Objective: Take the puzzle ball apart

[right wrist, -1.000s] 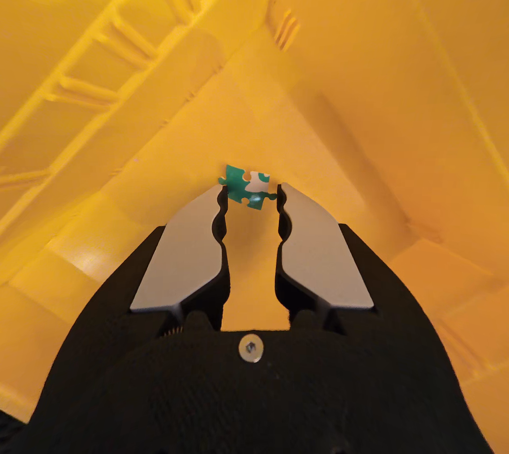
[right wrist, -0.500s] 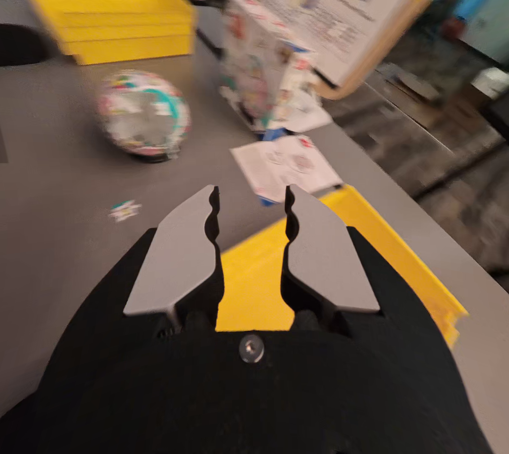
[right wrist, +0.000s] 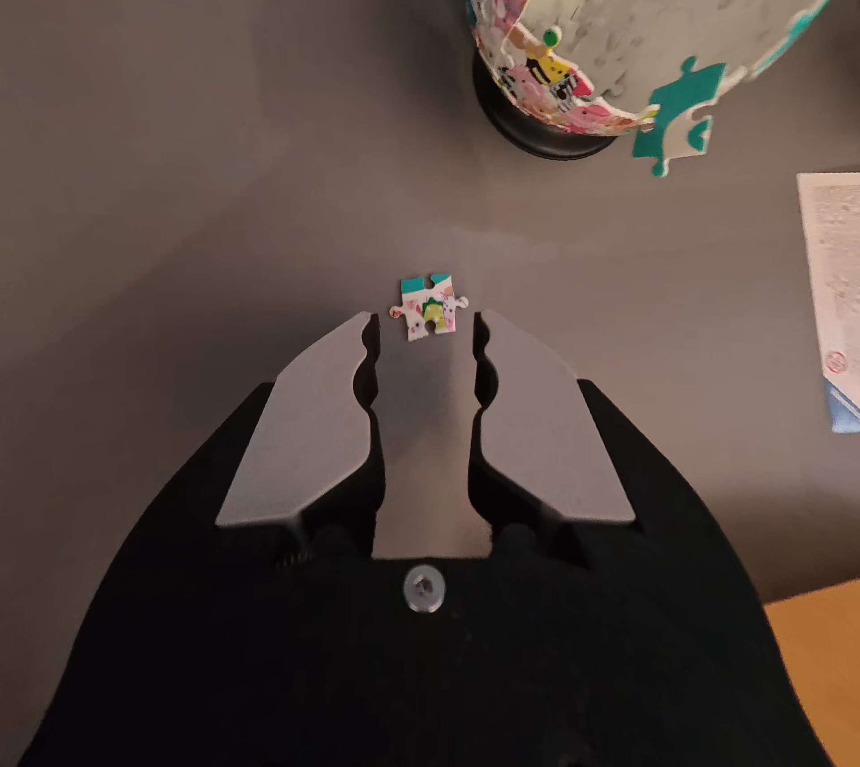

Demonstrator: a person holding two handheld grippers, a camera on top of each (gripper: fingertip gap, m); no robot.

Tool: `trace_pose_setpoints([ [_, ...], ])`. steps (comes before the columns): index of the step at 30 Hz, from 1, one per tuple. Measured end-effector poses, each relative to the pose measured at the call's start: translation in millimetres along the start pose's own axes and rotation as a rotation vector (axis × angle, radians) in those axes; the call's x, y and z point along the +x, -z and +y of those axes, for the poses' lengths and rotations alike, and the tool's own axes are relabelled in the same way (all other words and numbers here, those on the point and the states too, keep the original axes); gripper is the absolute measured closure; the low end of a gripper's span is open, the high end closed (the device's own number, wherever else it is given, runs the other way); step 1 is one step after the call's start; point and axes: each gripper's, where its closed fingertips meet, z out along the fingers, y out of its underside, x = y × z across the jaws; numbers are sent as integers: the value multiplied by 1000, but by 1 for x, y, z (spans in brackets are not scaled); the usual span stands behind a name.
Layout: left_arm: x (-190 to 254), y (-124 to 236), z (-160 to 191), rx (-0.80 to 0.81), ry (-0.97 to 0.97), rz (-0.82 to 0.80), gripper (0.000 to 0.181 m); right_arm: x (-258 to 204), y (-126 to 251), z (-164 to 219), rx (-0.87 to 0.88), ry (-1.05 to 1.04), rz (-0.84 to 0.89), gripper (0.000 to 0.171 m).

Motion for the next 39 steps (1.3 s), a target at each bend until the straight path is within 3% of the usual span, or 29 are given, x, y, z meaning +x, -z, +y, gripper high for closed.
trace_pose_setpoints([
  [4, 4, 8, -7, 24, 14, -2, 100, 4, -19, 16, -111, 3, -30, 132],
  [10, 3, 19, -9, 16, 7, -25, 100, -2, -25, 13, -93, -33, -91, 147],
  [19, 3, 24, -10, 18, 2, -27, 100, -3, -14, 3, -69, 42, -5, 147],
  [23, -1, 22, -7, 13, 0, -28, 100, 9, 42, -29, -40, 138, 151, 146],
  [27, -8, 15, -2, 10, 18, -18, 100, 82, 164, -48, 57, 63, 453, 147],
  [29, -10, 10, -1, 17, 30, -10, 100, 133, 204, -9, 7, -112, 562, 147],
  [31, -10, 5, 1, 23, 37, -4, 101, 173, 206, 54, -114, -343, 579, 147],
  [34, -11, -3, 6, 13, 53, 4, 101, 209, 165, 126, -225, -495, 549, 146],
  [39, -7, -10, 3, -3, 41, 3, 101, 227, 116, 174, -300, -629, 501, 146],
])
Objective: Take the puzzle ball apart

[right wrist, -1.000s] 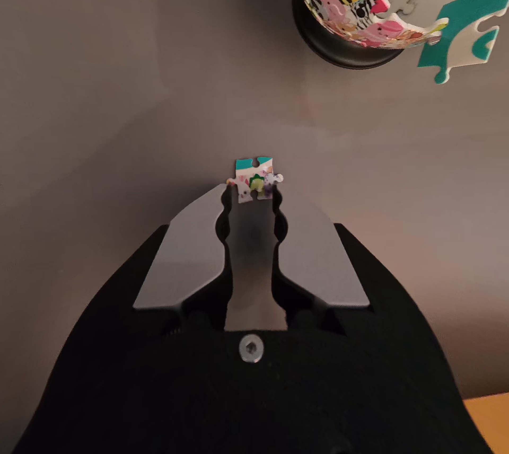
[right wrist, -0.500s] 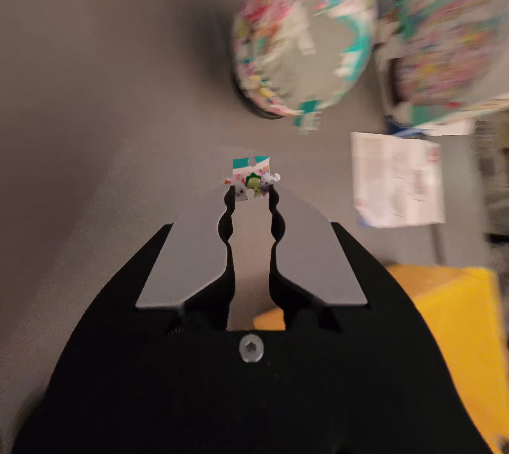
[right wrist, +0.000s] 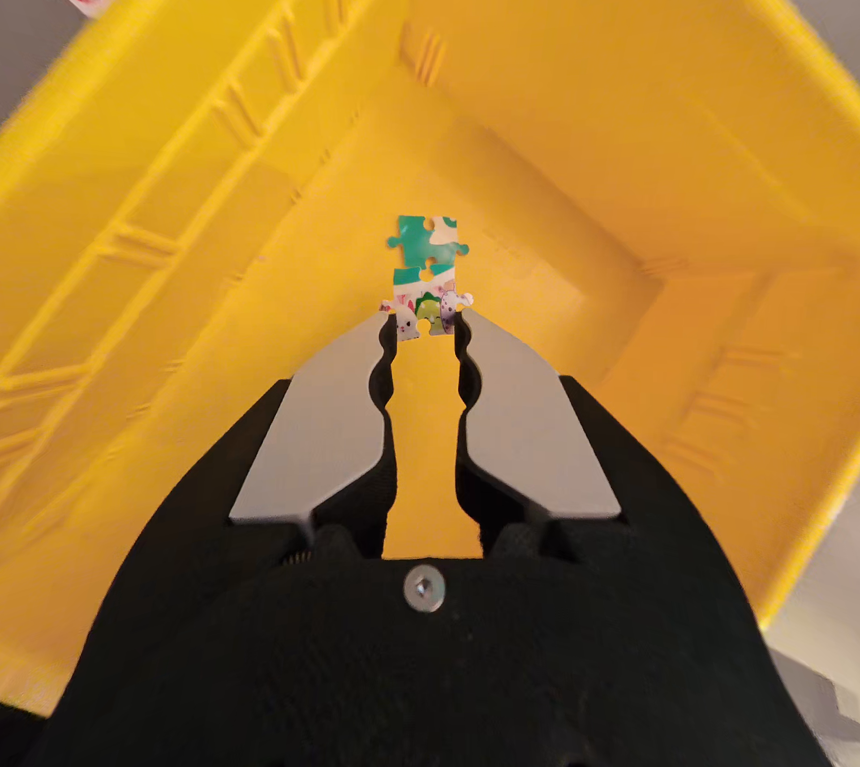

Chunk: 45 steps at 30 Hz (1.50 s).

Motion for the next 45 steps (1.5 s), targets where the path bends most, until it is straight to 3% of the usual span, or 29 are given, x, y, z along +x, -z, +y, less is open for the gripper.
trace_pose_setpoints([
  [6, -1, 4, 6, -39, -18, -23, 100, 2, -22, 16, -40, -47, -46, 146],
  [8, -5, 4, 8, -34, -7, -31, 100, 4, -20, 19, -29, -53, -35, 138],
  [11, -11, 2, 10, -19, 27, -28, 100, 12, 10, 12, 47, -65, 26, 132],
  [13, -18, 1, 16, -27, 36, -36, 100, 4, 61, -11, 219, -97, 75, 133],
  [16, -36, 0, 33, -65, 44, -76, 100, -78, 139, -60, 575, 0, -61, 133],
  [18, -47, -3, 47, -79, 64, -95, 100, -156, 156, -77, 692, 174, -203, 125],
  [21, -51, -11, 59, -56, 145, -51, 100, -240, 133, -87, 736, 441, -230, 119],
  [24, -48, -14, 56, -20, 165, -13, 102, -275, 90, -92, 710, 603, -181, 127],
  [28, -39, -9, 52, -43, 109, -3, 103, -279, 61, -102, 664, 483, -388, 145],
  [35, -32, 4, 55, -70, 90, -12, 104, -278, 34, -110, 532, 485, -556, 145],
  [45, -25, 11, 55, -107, 62, -11, 105, -290, 17, -105, 433, 484, -609, 156],
])
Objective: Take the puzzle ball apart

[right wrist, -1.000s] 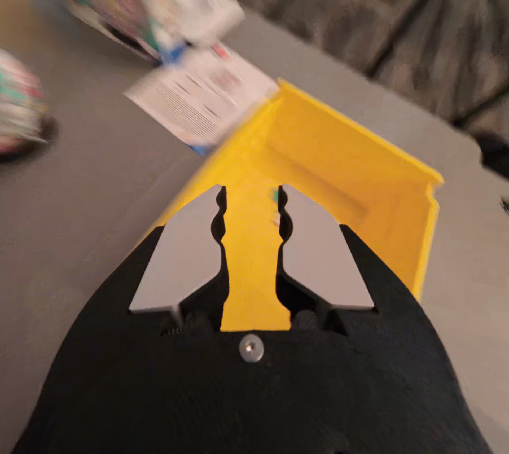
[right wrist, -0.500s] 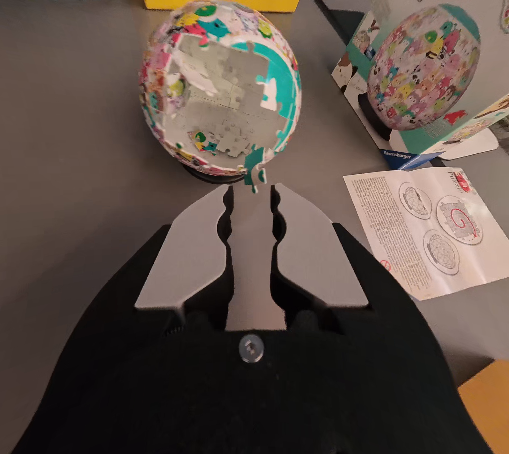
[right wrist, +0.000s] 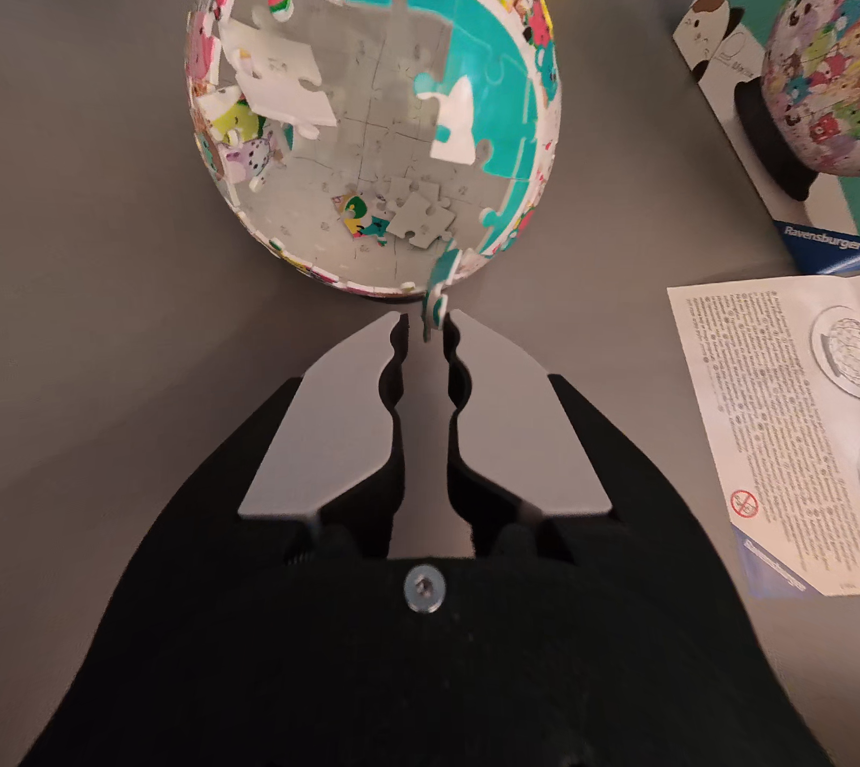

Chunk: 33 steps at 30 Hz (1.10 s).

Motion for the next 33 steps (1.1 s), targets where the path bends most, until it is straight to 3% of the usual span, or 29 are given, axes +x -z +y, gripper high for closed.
trace_pose_setpoints([
  [3, 2, 0, 3, -13, -7, 2, 105, -3, 0, -6, 31, -32, -20, 157],
  [5, 4, 0, 4, -19, -9, 4, 105, -2, 1, -5, 23, -35, -14, 168],
  [12, 10, 0, 0, -19, -27, 16, 105, -6, 27, -23, 112, -86, -5, 168],
  [15, 12, 0, 0, -20, -35, 23, 105, -20, 72, -48, 227, -155, -15, 168],
  [18, 13, 1, 2, -24, -37, 29, 105, -29, 151, -65, 334, -116, 38, 168],
  [20, 12, 1, 4, -31, -34, 33, 105, 18, 206, -41, 335, -172, 226, 168],
  [23, 12, 1, 4, -24, -24, 44, 106, 96, 243, 55, 200, -591, 305, 168],
  [25, 15, 1, 1, -9, -26, 50, 106, 117, 231, 115, 68, -739, 298, 168],
  [27, 18, 2, 0, -11, -35, 49, 106, 122, 211, 148, -21, -803, 278, 168],
  [33, 21, 4, -3, -47, -63, 32, 106, 126, 183, 177, -84, -879, 215, 167],
])
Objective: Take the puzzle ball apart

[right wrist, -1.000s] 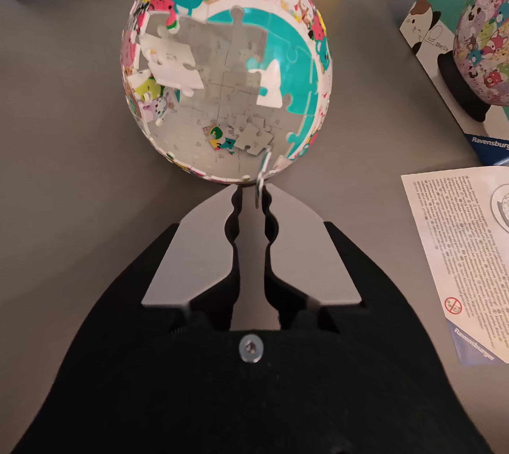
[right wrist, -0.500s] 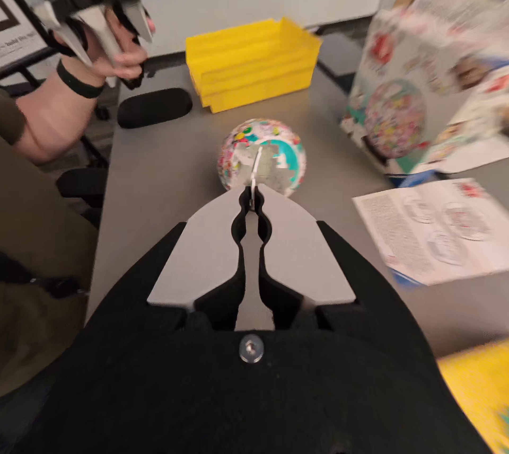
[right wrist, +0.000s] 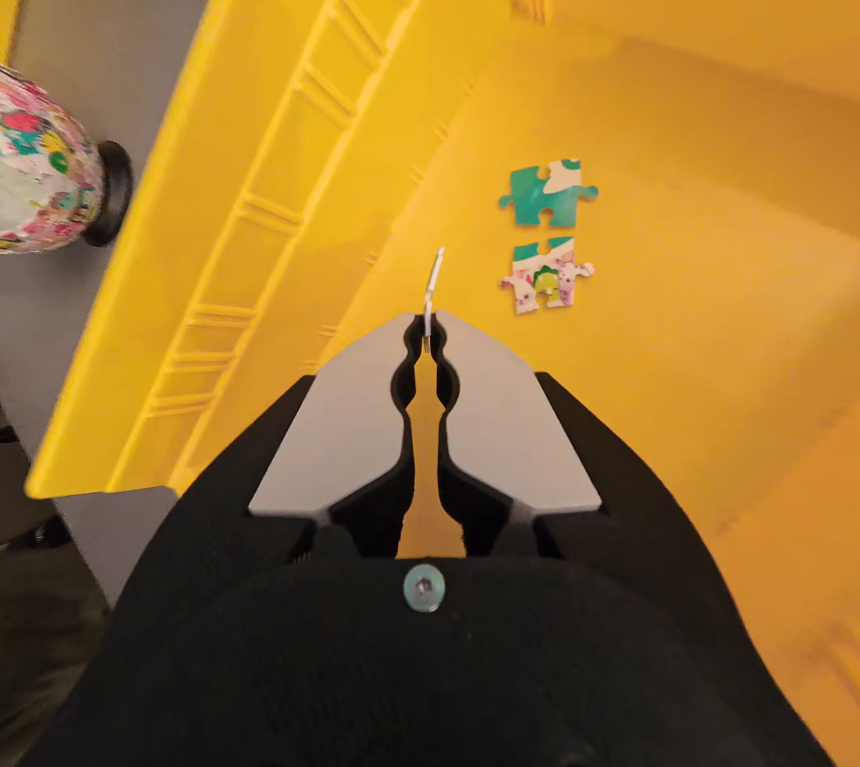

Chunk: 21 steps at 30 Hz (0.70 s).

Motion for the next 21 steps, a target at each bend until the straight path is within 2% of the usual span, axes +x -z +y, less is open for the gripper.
trace_pose_setpoints([
  [3, 3, 2, -1, -3, -20, -6, 106, 13, -5, 7, -52, 24, 61, 157],
  [5, 1, 2, 1, -8, -23, -17, 106, 20, 0, 2, -27, 49, 108, 137],
  [8, -6, 1, 4, -17, -11, -44, 107, 8, 28, -18, 100, 87, 152, 136],
  [11, -11, -1, 2, 11, -10, -46, 107, -57, 71, -60, 380, 228, 121, 140],
  [14, -30, -10, 9, 34, 0, -81, 107, -160, 84, -79, 566, 570, 38, 139],
  [16, -47, -20, 24, 31, -20, -126, 107, -229, 68, -72, 652, 810, -56, 142],
  [18, -58, -33, 48, -6, -42, -134, 107, -278, 34, -52, 658, 1037, -102, 150],
  [21, -66, -48, 81, -73, -42, -129, 106, -303, -25, -32, 578, 1325, -1, 155],
])
